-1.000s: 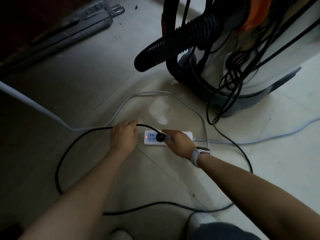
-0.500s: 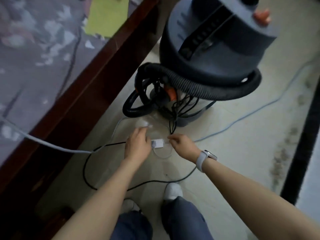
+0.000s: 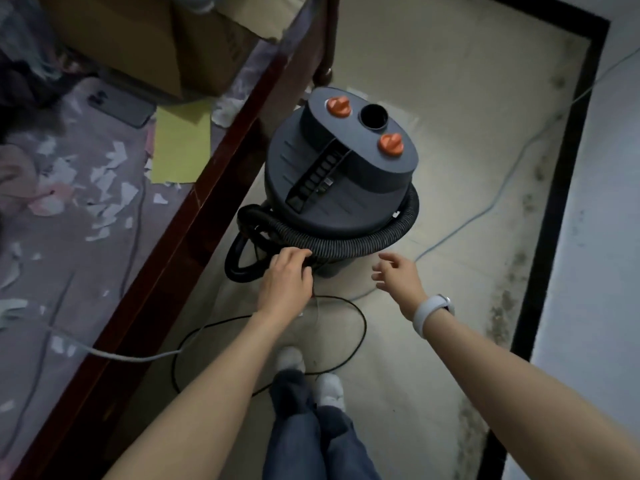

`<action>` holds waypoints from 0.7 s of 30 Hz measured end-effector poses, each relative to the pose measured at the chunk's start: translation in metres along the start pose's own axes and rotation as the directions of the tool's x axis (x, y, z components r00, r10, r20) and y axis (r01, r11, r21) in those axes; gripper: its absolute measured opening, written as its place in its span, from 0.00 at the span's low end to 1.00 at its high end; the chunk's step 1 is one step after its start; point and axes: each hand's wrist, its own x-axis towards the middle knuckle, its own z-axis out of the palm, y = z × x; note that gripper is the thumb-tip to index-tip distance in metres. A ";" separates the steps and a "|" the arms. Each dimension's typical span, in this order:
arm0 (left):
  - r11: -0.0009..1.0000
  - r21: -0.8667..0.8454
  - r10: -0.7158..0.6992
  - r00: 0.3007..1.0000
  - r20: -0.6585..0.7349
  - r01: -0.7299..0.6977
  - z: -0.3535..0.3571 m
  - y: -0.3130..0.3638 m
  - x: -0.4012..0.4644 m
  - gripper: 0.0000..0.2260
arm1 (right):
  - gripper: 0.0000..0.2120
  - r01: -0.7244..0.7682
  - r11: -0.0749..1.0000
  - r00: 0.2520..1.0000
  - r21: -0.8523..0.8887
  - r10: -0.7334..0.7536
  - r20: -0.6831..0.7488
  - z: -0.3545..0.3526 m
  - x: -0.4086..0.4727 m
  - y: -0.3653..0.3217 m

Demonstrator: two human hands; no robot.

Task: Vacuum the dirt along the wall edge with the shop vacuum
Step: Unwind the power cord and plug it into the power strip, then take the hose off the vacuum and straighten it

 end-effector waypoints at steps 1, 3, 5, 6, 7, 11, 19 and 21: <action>1.000 0.002 0.013 1.000 0.006 -0.013 0.001 0.004 0.005 0.16 | 0.16 -0.045 0.999 0.999 0.030 0.046 -0.024 -0.006 0.002 0.001; 0.999 0.014 0.045 0.999 0.029 -0.045 0.000 0.014 0.014 0.16 | 0.16 -0.100 0.992 0.992 0.071 0.105 -0.064 -0.019 0.003 0.001; 0.993 0.040 0.107 0.993 0.046 -0.109 -0.004 0.025 0.027 0.16 | 0.16 -0.127 0.986 0.985 0.106 0.138 -0.099 -0.031 0.005 -0.005; 0.989 0.053 0.133 0.990 0.047 -0.136 -0.008 0.031 0.035 0.16 | 0.16 -0.139 0.982 0.982 0.127 0.154 -0.112 -0.036 0.006 -0.009; 0.986 0.065 0.154 0.987 0.043 -0.156 -0.011 0.037 0.042 0.16 | 0.16 -0.150 0.977 0.978 0.150 0.169 -0.125 -0.042 0.009 -0.014; 0.969 0.125 0.214 0.977 0.020 -0.215 -0.027 0.062 0.077 0.17 | 0.16 -0.154 0.964 0.969 0.217 0.190 -0.155 -0.061 0.028 -0.034; 0.921 0.303 0.230 0.970 0.078 -0.243 -0.025 0.127 0.153 0.22 | 0.16 -0.127 0.961 0.974 0.246 0.168 -0.152 -0.102 0.107 -0.072; 0.915 0.340 0.201 0.976 0.081 -0.217 -0.014 0.143 0.176 0.23 | 0.16 -0.124 0.967 0.978 0.222 0.156 -0.136 -0.114 0.141 -0.079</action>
